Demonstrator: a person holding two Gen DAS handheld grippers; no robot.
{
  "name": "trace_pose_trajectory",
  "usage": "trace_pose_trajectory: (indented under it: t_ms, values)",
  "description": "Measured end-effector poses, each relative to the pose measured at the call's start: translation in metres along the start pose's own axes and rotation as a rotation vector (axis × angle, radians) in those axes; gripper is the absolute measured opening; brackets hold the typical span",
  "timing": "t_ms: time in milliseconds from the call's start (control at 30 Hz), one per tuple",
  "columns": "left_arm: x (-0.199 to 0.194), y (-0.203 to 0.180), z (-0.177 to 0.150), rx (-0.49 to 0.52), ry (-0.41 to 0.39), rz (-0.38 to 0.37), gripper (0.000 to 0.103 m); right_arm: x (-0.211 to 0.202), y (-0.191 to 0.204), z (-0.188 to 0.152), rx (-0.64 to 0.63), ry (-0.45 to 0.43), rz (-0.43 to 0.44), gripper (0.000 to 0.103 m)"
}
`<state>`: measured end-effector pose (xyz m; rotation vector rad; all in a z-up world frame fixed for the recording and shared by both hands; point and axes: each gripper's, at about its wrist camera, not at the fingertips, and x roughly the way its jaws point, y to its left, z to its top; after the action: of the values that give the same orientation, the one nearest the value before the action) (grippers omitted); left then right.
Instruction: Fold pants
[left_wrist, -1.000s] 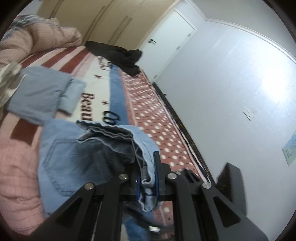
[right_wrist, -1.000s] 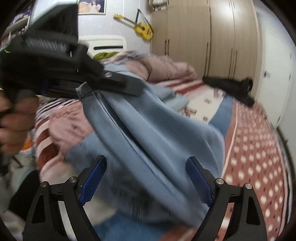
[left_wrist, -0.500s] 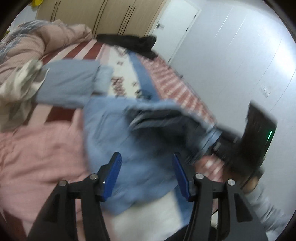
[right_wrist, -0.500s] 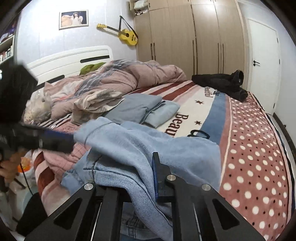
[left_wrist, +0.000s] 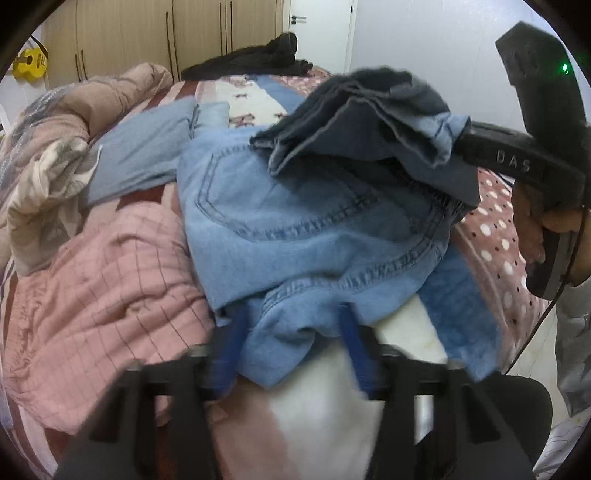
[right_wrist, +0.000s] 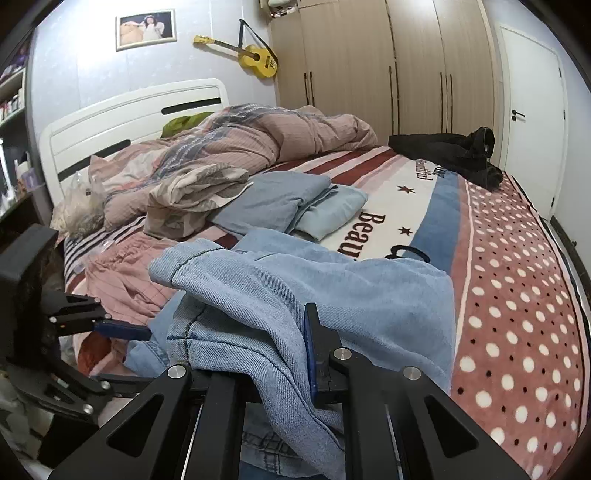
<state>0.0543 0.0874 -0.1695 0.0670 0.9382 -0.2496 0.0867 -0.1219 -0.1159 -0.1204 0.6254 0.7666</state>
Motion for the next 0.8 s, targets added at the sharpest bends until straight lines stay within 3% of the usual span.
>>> trace_pose_trajectory:
  t_ms: [33,333,467,533,600,667,733,800]
  values:
    - [0.001,0.000,-0.002,-0.002,0.011,0.002,0.010,0.000,0.001,-0.001,0.002,0.001,0.000,0.005]
    - [-0.009,0.004,-0.036,-0.034,0.049,0.003,0.002,0.008,0.001,-0.005,0.028,0.023,0.032,0.005]
    - [-0.031,0.013,-0.029,-0.093,-0.012,-0.066,0.003,0.008,0.009,0.001,0.011,0.014,0.062,0.004]
    - [-0.045,0.017,-0.016,-0.113,-0.054,-0.081,0.023,0.004,0.014,0.007,0.003,-0.002,0.081,0.004]
    - [-0.059,0.022,-0.003,-0.131,-0.109,-0.086,0.033,0.002,0.020,0.017,-0.006,-0.023,0.098,0.004]
    - [-0.068,0.031,0.009,-0.199,-0.148,-0.167,0.038,0.002,0.029,0.027,-0.020,-0.032,0.125,0.004]
    - [-0.068,0.041,0.018,-0.269,-0.168,-0.269,0.062,0.005,0.039,0.033,-0.040,-0.036,0.127,0.004]
    - [-0.064,0.050,0.029,-0.323,-0.199,-0.316,0.063,0.009,0.049,0.032,-0.071,-0.029,0.132,0.004]
